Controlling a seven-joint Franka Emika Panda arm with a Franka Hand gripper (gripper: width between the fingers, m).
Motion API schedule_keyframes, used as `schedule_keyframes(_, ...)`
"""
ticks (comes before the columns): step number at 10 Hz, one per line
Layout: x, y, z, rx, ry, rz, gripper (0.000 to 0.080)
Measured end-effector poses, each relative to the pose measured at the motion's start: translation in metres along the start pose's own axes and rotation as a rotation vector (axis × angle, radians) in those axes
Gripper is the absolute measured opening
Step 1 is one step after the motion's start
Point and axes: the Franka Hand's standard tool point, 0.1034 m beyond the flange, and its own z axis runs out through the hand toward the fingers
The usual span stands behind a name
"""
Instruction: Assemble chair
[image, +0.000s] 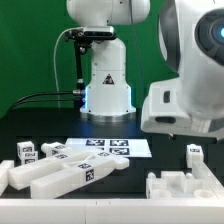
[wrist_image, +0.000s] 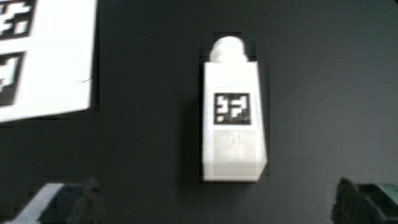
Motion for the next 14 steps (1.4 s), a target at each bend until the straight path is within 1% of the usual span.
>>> schedule_keyframes(1, 0.003, -0.003, 0.014, 0.043, -0.055, 0.018, 0.0649)
schedule_keyframes(2, 0.005, -0.001, 0.019, 0.046, -0.082, 0.023, 0.0649)
schedule_keyframes(3, 0.006, -0.001, 0.017, 0.045, -0.074, 0.022, 0.0649)
schedule_keyframes(6, 0.006, 0.0, 0.019, 0.045, -0.077, 0.025, 0.0649)
schedule_keyframes(7, 0.009, 0.003, 0.026, 0.046, -0.092, 0.036, 0.0649)
schedule_keyframes(9, 0.014, 0.005, 0.045, 0.046, -0.125, 0.065, 0.0649)
schedule_keyframes(10, 0.014, 0.004, 0.05, 0.043, -0.13, 0.068, 0.0649)
schedule_keyframes(11, 0.013, 0.005, 0.051, 0.046, -0.134, 0.069, 0.0649)
schedule_keyframes(12, 0.013, 0.005, 0.05, 0.046, -0.134, 0.069, 0.0528)
schedule_keyframes(13, 0.013, 0.005, 0.05, 0.046, -0.134, 0.069, 0.0528)
schedule_keyframes(14, 0.013, 0.005, 0.05, 0.046, -0.134, 0.069, 0.0384)
